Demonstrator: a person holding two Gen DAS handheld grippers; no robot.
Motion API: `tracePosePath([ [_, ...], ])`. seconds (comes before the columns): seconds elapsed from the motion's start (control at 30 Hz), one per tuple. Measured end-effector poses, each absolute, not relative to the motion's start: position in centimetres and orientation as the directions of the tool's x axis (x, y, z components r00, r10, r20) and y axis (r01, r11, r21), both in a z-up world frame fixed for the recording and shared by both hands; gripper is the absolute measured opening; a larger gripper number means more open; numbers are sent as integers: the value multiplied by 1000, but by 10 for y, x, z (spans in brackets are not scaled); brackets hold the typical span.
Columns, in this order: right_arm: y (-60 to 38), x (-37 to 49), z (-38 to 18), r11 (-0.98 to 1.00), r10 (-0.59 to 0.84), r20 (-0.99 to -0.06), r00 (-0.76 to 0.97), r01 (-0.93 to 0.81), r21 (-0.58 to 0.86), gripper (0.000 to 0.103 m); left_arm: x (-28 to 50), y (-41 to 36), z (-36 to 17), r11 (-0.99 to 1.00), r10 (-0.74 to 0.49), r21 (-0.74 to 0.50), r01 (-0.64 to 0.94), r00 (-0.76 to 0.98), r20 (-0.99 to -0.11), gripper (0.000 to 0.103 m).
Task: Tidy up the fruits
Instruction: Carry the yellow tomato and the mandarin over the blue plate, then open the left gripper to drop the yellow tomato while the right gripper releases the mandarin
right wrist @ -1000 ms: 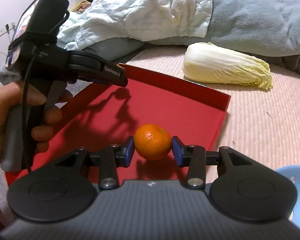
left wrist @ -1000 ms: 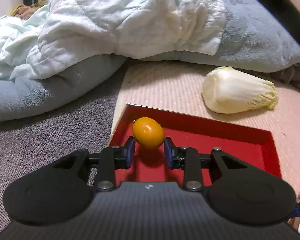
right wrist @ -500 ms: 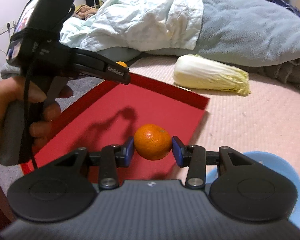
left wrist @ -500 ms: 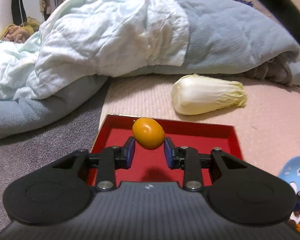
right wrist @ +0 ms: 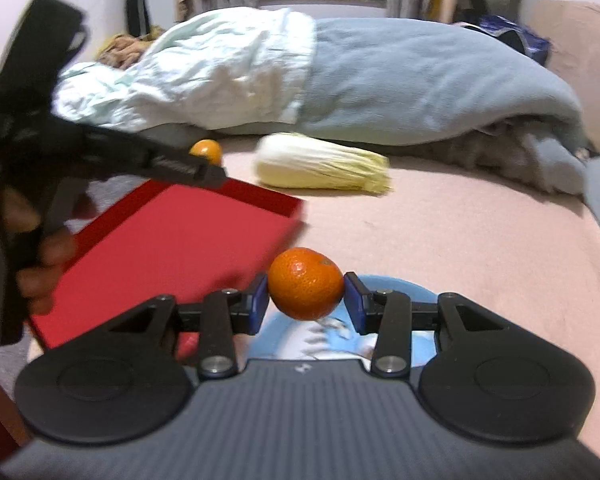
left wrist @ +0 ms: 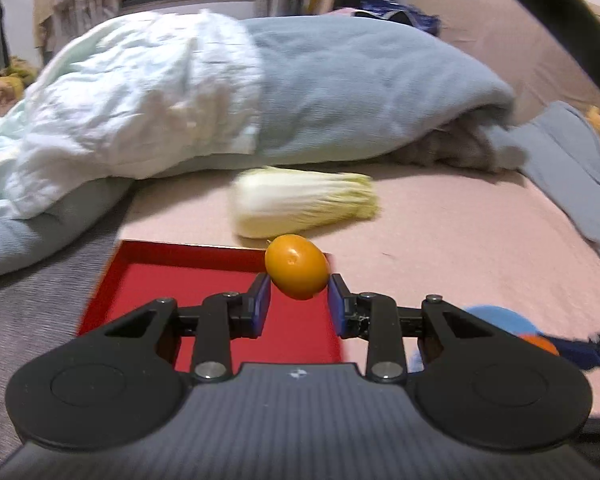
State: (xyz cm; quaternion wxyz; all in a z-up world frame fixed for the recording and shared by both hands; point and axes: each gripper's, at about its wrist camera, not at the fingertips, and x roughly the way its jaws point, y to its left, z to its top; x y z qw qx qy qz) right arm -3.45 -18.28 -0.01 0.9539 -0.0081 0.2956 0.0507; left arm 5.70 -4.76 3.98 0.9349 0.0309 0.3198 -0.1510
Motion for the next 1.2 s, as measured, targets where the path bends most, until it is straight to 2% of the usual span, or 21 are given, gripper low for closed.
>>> tracePosePath([
  [0.37, -247, -77, -19, 1000, 25, -551, 834, -17, 20, 44, 13, -115, 17, 900, -354, -35, 435, 680, -642, 36],
  [0.63, -272, -49, -34, 999, 32, -520, 854, -20, 29, 44, 17, -143, -17, 880, -328, 17, 474, 635, -700, 36],
  [0.8, -286, -29, -50, 996, 47, -517, 855, -4, 84, 44, 32, -145, -33, 885, -318, 1, 466, 606, -729, 36],
  [1.2, -280, 0, -70, 992, 108, -543, 833, -57, 109, 44, 45, -158, -51, 859, -357, -32, 511, 552, -754, 37],
])
